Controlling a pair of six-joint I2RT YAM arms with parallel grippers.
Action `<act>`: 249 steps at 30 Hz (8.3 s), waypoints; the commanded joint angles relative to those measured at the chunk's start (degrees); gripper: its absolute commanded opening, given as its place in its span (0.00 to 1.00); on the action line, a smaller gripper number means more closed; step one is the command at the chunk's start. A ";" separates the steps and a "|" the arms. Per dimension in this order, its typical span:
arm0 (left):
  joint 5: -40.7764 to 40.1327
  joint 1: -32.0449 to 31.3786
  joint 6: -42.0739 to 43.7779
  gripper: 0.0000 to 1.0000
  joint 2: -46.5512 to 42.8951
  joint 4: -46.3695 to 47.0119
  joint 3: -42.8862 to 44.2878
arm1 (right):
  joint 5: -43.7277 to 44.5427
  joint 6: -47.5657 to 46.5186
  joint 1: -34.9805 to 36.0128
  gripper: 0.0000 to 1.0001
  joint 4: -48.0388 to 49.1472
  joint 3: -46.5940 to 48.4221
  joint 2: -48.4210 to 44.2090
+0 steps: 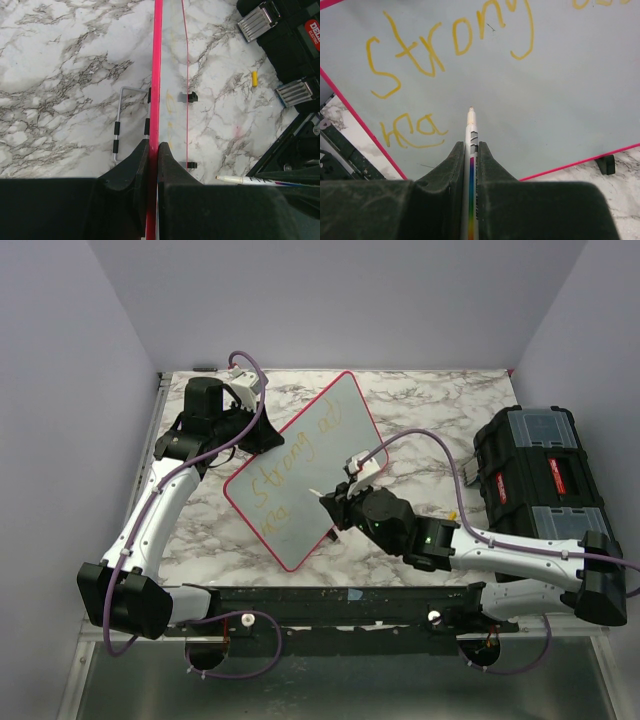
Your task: Write a sentence on the whiteboard
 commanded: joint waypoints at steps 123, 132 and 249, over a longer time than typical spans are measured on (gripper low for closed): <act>-4.31 -0.89 3.50 0.00 -1.40 -0.95 0.62 | 1.88 -4.64 -0.09 0.01 3.28 6.45 13.00; -4.47 -0.89 3.54 0.00 -1.36 -0.94 0.62 | -0.56 -3.52 -0.06 0.01 3.29 4.03 6.78; -5.08 -0.89 3.63 0.00 -1.97 -1.12 0.70 | -9.50 -1.56 -5.10 0.01 3.95 1.94 11.49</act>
